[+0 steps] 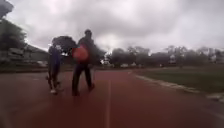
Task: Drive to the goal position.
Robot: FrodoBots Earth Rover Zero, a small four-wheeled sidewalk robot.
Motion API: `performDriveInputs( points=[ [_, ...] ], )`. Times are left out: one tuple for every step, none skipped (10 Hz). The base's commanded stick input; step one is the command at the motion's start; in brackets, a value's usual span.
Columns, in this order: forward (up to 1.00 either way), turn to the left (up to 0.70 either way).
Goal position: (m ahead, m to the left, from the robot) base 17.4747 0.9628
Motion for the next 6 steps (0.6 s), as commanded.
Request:
performDriveInputs(
  points=[
    [0.50, 0.02],
    [0.50, 0.02],
    [0.50, 0.02],
    [0.50, 0.02],
    [0.50, 0.02],
    [0.50, 0.02]
  ],
)
